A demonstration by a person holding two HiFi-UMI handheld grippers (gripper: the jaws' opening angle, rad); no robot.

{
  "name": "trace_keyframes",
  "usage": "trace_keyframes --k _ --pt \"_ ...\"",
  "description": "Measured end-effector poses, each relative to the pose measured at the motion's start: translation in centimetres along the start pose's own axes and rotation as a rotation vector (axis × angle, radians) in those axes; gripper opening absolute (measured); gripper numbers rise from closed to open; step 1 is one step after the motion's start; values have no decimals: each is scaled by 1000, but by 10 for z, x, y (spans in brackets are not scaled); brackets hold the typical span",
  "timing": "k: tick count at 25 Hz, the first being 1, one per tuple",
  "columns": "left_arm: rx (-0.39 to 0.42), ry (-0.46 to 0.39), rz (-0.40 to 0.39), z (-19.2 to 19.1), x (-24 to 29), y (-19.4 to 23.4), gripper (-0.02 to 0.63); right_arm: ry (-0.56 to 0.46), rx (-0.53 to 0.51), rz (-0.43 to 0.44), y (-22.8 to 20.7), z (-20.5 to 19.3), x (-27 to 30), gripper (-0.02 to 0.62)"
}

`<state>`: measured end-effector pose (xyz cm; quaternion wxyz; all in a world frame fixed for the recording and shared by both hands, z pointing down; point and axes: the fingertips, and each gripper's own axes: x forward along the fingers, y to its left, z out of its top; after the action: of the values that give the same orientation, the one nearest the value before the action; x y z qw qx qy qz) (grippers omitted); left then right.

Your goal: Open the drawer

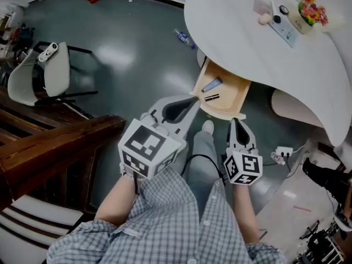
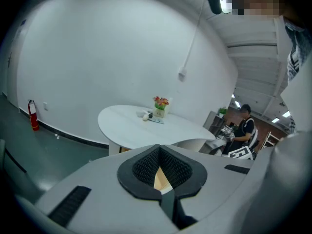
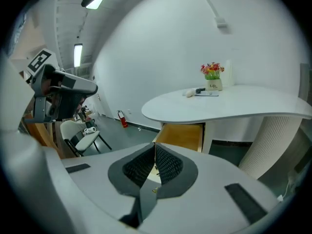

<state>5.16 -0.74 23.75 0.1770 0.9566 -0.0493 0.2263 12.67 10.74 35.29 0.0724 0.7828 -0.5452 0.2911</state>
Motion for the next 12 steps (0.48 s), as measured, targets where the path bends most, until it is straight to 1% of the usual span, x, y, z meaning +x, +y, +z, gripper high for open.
trace_keyframes --k 7,12 --pt "1 -31 -4 22 -12 -7 5 -103 -46 -37 -6 58 -19 11" --pt "0 -62 -5 42 -19 -9 5 -182 -89 -27 1 103 -31 11"
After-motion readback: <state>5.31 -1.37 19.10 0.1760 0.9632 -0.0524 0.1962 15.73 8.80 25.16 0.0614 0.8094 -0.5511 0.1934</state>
